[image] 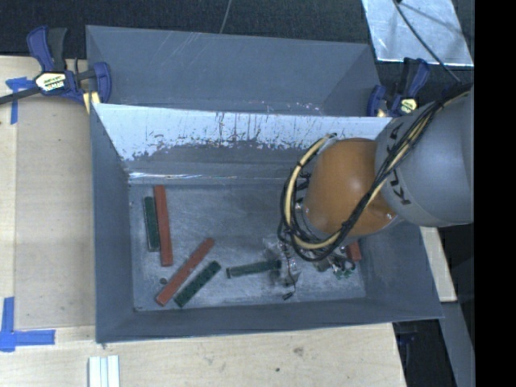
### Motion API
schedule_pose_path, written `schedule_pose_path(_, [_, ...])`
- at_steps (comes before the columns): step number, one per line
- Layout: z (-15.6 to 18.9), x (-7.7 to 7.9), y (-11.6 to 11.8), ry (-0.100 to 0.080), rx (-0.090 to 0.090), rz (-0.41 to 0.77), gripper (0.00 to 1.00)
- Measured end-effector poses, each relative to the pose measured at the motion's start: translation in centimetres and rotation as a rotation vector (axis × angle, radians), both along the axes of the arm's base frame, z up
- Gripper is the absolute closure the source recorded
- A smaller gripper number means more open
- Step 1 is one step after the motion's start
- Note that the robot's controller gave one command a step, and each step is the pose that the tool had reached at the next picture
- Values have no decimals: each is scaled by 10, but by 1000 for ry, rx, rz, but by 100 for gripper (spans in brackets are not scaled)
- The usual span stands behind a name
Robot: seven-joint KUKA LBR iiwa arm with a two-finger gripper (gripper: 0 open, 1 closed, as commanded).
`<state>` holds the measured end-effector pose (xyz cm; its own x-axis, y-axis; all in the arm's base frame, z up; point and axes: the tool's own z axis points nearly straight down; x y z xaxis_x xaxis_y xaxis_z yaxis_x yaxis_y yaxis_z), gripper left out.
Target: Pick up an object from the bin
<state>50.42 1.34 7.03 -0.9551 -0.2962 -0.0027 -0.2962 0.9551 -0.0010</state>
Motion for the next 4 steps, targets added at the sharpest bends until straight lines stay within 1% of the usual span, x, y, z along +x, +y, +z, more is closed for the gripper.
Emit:
schedule_pose_path(1, [0, 0, 0, 0, 0, 1, 100])
schedule_pose_path(2, [92, 13, 43, 0, 1, -5, 100])
schedule_pose_path(3, [92, 13, 43, 0, 0, -5, 100])
schedule_pose_path(4, [130, -4, 61, 3, 0, 9, 100])
